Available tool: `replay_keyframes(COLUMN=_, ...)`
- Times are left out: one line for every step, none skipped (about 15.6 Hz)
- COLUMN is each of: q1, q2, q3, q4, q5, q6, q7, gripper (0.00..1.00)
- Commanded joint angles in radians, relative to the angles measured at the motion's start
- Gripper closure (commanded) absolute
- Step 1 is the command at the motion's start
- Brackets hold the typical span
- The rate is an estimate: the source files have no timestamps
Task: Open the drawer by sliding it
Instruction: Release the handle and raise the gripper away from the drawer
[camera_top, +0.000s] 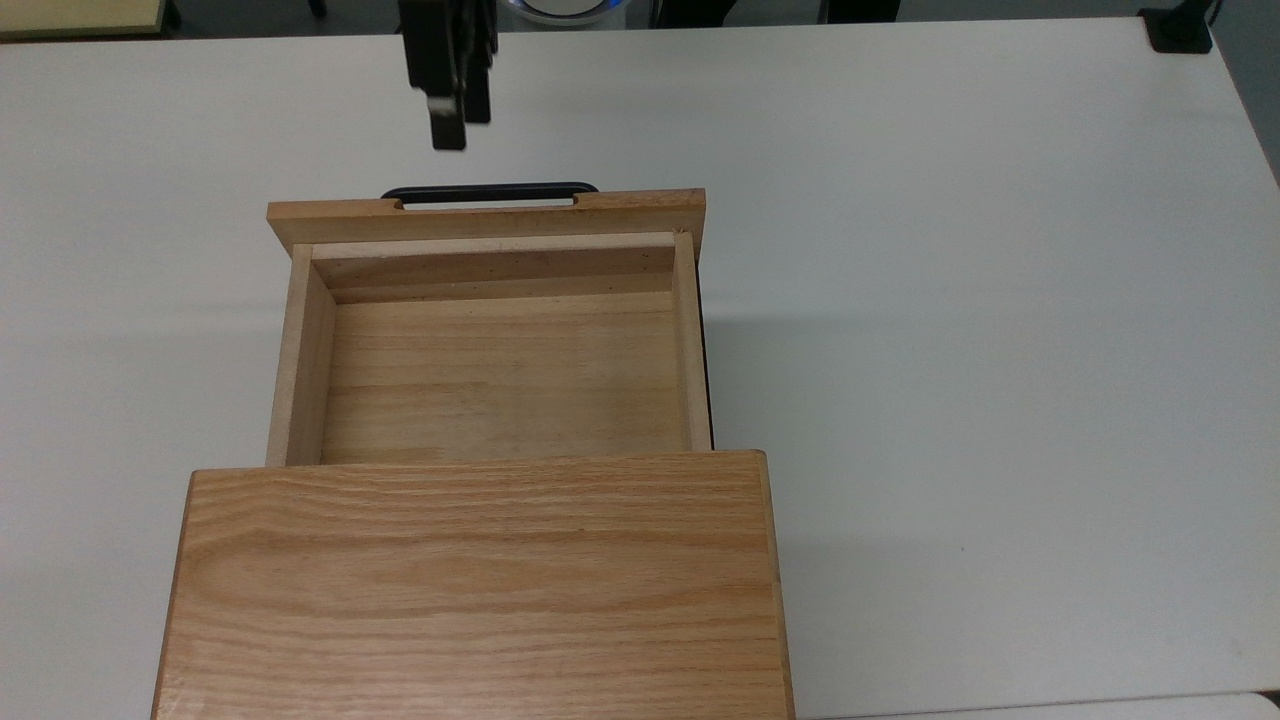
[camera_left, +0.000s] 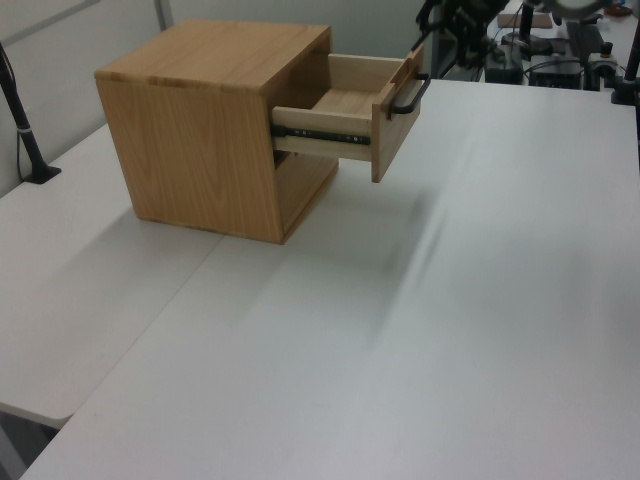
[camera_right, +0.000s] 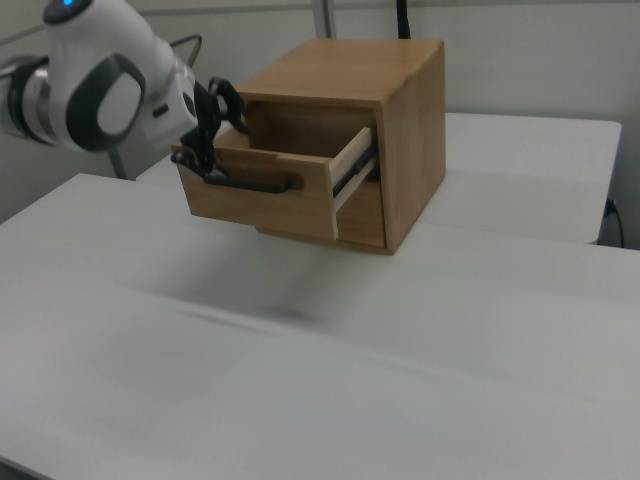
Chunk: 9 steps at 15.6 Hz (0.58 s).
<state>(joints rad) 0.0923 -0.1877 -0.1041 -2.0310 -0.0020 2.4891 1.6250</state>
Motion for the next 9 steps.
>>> replay_keyframes(q1=-0.003, q2=-0.01, q3=0.001, q4=0.09, q5=0.01, q6=-0.152, q7=-0.051, gripper=0.0)
replay_keyframes(q1=-0.003, q2=-0.01, q3=0.001, q4=0.118, q5=0.01, q6=-0.208, q7=-0.097, gripper=0.0)
replay_keyframes(q1=0.0, q2=-0.01, q3=0.001, q4=0.145, q5=0.01, q6=-0.272, q7=-0.143, gripper=0.0)
replay_keyframes(q1=0.003, q2=-0.01, q3=0.001, q4=0.175, q5=0.01, q6=-0.335, q7=-0.195, gripper=0.0)
replay_keyframes(q1=0.006, q2=-0.01, q3=0.001, q4=0.195, q5=0.008, q6=-0.393, q7=-0.264, gripper=0.0)
replay_keyframes(q1=0.009, q2=-0.01, q3=0.003, q4=0.208, q5=0.008, q6=-0.448, q7=-0.343, gripper=0.0)
replay_keyframes(q1=0.009, q2=-0.01, q3=0.006, q4=0.225, q5=0.008, q6=-0.505, q7=-0.432, gripper=0.0)
replay_keyframes(q1=0.009, q2=-0.01, q3=0.007, q4=0.241, q5=0.008, q6=-0.563, q7=-0.523, gripper=0.0)
replay_keyframes(q1=0.01, q2=-0.01, q3=0.009, q4=0.258, q5=0.008, q6=-0.614, q7=-0.603, gripper=0.0)
